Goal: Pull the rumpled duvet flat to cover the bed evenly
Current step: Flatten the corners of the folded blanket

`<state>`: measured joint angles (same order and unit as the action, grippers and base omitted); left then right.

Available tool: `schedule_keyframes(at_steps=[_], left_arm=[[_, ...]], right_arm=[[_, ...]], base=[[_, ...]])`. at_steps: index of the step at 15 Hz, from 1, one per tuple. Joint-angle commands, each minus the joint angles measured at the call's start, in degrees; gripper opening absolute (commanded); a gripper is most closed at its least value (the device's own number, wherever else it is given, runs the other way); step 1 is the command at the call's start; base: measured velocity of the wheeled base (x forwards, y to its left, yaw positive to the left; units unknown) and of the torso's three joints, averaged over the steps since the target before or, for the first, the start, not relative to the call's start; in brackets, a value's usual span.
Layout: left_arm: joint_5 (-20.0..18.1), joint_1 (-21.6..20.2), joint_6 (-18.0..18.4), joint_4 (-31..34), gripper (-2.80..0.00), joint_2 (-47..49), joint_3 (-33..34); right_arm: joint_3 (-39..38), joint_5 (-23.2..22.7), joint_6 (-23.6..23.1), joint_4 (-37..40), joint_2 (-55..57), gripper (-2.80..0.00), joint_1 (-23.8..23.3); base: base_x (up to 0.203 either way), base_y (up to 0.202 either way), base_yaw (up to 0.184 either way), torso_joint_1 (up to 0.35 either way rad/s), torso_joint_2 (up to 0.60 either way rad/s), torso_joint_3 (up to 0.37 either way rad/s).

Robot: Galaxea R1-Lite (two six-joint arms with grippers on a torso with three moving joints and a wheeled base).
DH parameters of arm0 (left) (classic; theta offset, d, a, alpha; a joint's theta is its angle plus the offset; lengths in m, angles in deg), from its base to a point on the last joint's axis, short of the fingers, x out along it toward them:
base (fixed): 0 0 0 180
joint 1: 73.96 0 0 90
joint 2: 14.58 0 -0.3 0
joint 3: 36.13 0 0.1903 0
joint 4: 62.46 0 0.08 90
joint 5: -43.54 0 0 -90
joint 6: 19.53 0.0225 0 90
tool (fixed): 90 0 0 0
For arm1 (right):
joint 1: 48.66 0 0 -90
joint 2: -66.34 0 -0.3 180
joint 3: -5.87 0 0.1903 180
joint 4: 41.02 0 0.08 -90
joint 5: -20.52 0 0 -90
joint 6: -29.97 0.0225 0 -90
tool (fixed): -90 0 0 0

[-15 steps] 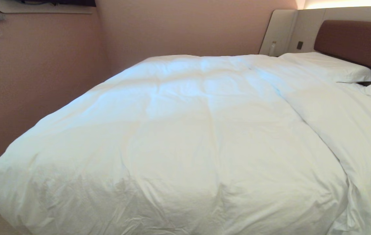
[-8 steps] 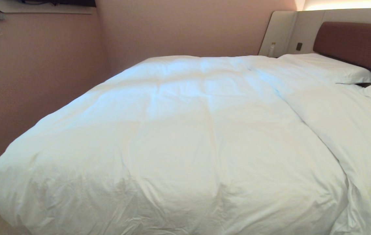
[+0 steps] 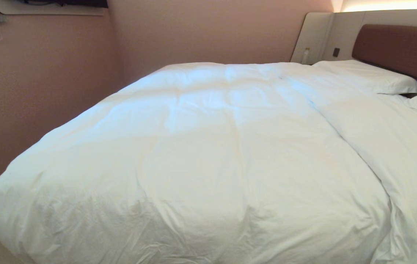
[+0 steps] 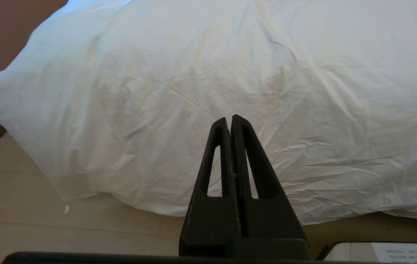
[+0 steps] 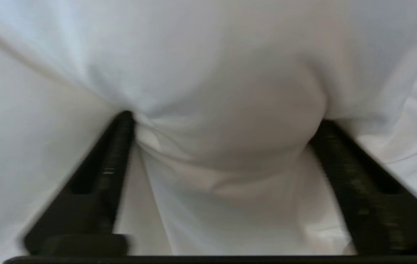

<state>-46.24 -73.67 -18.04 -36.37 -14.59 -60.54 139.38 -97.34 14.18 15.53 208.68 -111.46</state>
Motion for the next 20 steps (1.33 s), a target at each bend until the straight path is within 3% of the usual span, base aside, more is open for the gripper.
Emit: schedule_keyframes(at_steps=[1, 8, 15, 18, 20], left_arm=[[0.04, -0.03, 0.01, 0.01, -2.8, 0.01, -0.01], [0.04, -0.03, 0.01, 0.01, -2.8, 0.01, -0.01], [0.04, -0.01, 0.01, 0.01, -2.8, 0.01, -0.01], [0.04, -0.03, 0.01, 0.01, -2.8, 0.01, -0.01], [0.04, -0.02, 0.01, 0.01, -2.8, 0.01, -0.01]], right_arm=[[0.04, -0.09, -0.11, 0.13, 0.23, -2.8, 0.05], [-0.02, 0.2, -0.21, 0.32, -0.24, -2.8, 0.05], [-0.13, 5.97, -0.23, 0.65, -4.43, -2.8, -0.82], [-0.1, 11.16, -0.34, 0.66, -5.63, -2.8, -1.44], [-0.19, 11.16, -0.64, 0.66, -5.18, -2.8, -1.53]], base=[[0.0, 0.0, 0.0, 0.0, 0.0, 0.0], [0.0, 0.0, 0.0, 0.0, 0.0, 0.0], [0.0, 0.0, 0.0, 0.0, 0.0, 0.0], [0.0, 0.0, 0.0, 0.0, 0.0, 0.0], [0.0, 0.0, 0.0, 0.0, 0.0, 0.0]])
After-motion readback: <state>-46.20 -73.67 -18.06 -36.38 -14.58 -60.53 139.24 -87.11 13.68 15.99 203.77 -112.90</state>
